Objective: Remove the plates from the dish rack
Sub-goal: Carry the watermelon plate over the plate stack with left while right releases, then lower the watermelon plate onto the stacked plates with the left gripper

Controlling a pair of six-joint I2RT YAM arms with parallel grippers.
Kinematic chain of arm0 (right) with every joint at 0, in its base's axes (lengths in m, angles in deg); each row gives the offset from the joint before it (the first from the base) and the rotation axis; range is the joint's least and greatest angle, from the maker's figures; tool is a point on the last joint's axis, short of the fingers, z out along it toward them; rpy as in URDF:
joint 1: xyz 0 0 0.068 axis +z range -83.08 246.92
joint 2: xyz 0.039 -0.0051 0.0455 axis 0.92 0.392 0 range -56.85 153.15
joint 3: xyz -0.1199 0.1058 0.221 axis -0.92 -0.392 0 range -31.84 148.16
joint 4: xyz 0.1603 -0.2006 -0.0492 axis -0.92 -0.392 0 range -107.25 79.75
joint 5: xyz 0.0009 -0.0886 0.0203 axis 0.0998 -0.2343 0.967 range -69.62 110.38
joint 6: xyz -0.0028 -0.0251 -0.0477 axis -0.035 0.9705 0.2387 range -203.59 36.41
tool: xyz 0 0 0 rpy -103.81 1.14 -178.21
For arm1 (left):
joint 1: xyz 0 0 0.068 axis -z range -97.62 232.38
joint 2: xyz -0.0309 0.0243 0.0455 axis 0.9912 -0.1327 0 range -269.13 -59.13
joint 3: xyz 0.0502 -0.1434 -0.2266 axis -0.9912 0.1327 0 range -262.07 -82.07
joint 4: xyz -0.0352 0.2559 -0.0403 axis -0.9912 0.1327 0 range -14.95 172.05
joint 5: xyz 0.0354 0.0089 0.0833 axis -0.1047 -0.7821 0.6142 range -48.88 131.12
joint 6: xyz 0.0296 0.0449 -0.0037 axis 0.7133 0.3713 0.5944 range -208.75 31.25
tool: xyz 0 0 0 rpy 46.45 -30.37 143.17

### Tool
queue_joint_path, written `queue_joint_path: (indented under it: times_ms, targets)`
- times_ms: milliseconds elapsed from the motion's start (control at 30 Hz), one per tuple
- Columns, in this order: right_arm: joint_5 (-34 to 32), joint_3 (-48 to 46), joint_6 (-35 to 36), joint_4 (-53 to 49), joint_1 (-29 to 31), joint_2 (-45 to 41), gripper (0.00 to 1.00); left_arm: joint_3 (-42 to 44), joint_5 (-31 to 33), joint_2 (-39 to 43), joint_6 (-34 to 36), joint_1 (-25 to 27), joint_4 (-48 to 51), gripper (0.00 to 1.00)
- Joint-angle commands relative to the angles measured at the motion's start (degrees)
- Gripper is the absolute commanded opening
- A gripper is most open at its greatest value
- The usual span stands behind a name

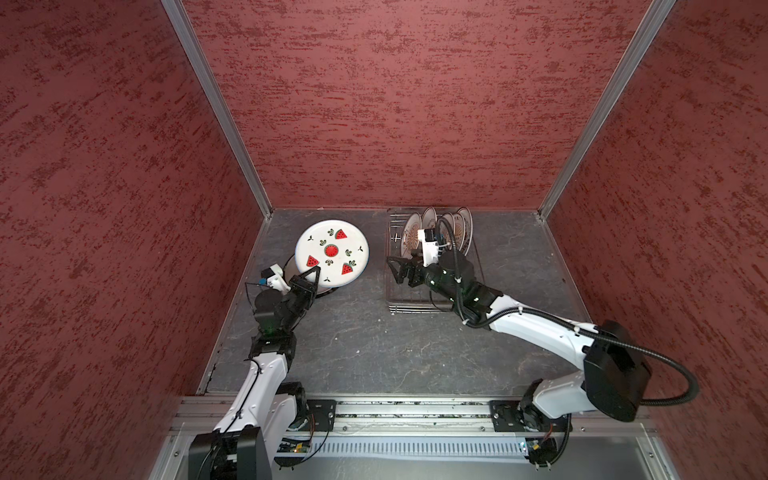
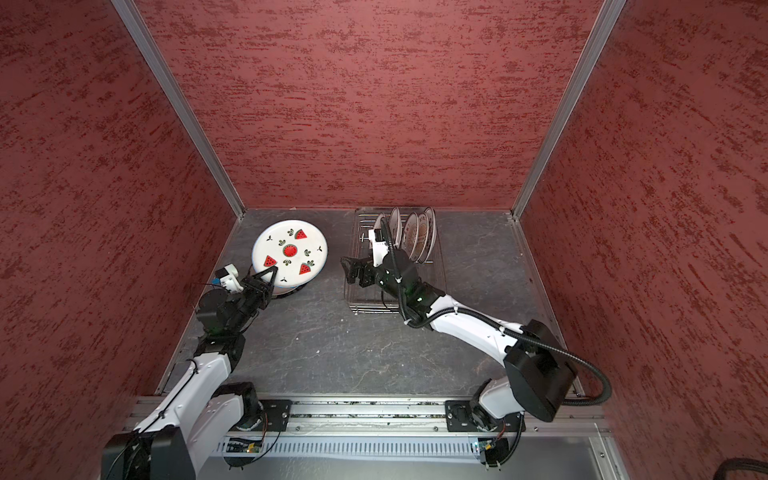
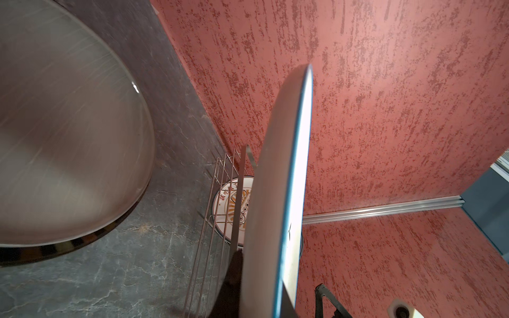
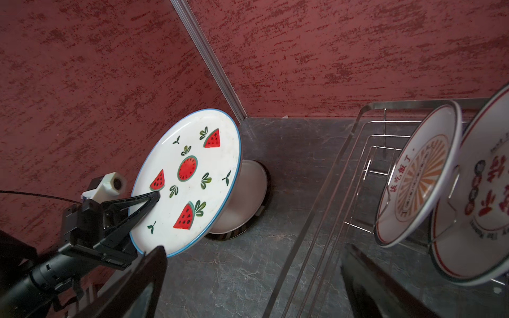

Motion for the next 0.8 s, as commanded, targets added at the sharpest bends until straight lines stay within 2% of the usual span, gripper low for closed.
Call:
queue_joint_path:
  times_ms: [0,100,300,600,767]
  targets:
    - [-5.83,4.59,1.19,1.63,1.46,3.94,0.99,-3.98,-0.16,-0.93,0.62,-2.45,-4.69,0.0]
    - [-7.97,9.17,2.81,0.28,3.5,7.95,0.99,-2.74,-0.3,-3.49,-0.27,-4.32,-7.77,0.0]
    - [-11.29,18.27,4.47,-2.96,5.78,16.13,0.99,-2.34,2.34,-6.67,0.8,-7.02,-7.15,0.0]
    - [-8.44,26.43,4.48,-3.99,7.28,25.07,0.99,-3.69,9.54,-9.32,3.36,-8.01,-3.17,0.0]
    - [-7.38,30.55,4.73,-5.93,7.64,28.82,0.99,-3.95,10.98,-11.46,4.21,-7.92,-2.88,0.0]
